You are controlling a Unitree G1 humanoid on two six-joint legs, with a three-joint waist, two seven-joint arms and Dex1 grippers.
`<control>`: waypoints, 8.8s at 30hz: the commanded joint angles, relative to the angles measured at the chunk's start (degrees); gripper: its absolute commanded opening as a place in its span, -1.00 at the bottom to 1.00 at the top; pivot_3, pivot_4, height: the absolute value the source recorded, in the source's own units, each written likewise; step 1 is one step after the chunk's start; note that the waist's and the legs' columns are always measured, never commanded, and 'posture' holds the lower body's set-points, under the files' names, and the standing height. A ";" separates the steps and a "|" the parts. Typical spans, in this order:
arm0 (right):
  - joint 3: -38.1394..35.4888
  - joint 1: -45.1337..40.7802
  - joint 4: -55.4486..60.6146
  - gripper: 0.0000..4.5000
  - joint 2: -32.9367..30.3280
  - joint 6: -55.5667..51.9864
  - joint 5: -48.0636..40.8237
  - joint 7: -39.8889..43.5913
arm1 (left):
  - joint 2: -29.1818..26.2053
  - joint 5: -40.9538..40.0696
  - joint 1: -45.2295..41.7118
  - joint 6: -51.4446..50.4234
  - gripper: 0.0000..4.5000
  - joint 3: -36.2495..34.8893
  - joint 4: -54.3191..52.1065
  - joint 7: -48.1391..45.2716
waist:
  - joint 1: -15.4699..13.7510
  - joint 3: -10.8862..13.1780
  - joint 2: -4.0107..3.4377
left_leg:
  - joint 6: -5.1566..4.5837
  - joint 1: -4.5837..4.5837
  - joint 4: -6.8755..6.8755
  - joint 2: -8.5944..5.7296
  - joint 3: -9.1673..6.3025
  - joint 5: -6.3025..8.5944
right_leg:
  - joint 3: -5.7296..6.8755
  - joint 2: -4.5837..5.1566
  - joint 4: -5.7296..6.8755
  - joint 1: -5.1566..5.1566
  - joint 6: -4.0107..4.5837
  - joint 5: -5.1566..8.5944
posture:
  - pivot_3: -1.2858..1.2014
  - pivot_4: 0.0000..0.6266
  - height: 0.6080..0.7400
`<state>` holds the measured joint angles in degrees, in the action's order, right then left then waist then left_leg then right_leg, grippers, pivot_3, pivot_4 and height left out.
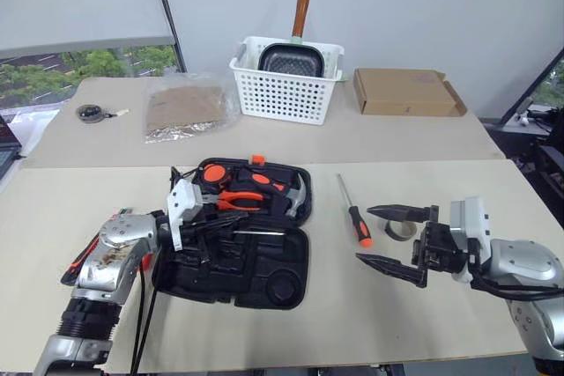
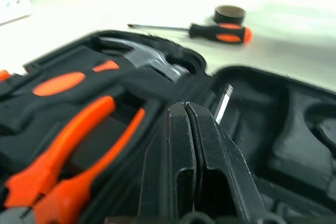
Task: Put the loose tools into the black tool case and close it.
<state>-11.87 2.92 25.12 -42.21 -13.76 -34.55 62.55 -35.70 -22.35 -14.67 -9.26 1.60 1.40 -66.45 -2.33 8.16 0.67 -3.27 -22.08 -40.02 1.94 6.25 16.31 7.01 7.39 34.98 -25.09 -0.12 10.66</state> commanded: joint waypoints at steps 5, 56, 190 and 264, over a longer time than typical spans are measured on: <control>-1.53 0.43 1.53 1.00 -0.23 1.77 -0.18 -0.11 | -2.05 8.98 -0.85 4.50 -0.96 5.23 6.09 -0.53 | 0.09 0.00 0.00 | 0.03 0.03 0.02 0.03 0.00 -0.01 | 0.00 -0.02 0.04 -0.02 0.01 0.00 | 0.03 -0.52 0.39; 15.03 -26.71 -1.78 -0.57 16.01 -48.63 20.79 -45.45 | -24.58 -24.19 3.27 -26.53 1.00 -16.62 -28.11 -7.49 | 1.81 0.07 0.02 | 0.37 -0.15 0.17 0.01 -0.05 -0.18 | -0.05 -0.20 0.06 -0.27 -0.02 0.06 | 0.03 -0.52 0.39; 17.12 -37.02 -14.85 1.00 9.38 -4.06 4.62 7.77 | 17.09 -4.28 22.52 -16.50 -0.99 -17.44 -19.18 41.07 | -0.29 0.11 -0.19 | 1.09 0.40 0.15 0.83 0.13 0.19 | 0.07 -0.77 0.06 -0.14 1.03 -0.07 | 0.03 -0.52 0.39; 16.93 -36.14 -15.47 1.00 11.57 -2.78 4.77 9.73 | 13.69 -3.97 29.21 -7.44 -0.77 -27.48 -23.80 44.40 | 1.43 0.18 -0.01 | 0.76 -0.16 0.19 0.88 0.15 0.09 | 0.07 -0.84 0.01 -0.70 1.03 -0.10 | 0.03 -0.52 0.39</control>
<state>6.46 -32.71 7.70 -30.13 -16.70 -28.31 72.31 -21.36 -24.17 15.64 -20.08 -24.08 -19.80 -19.34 -0.90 8.35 0.67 -2.50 -22.25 -39.84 2.82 6.41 16.39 7.07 6.55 34.99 -25.79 0.96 10.53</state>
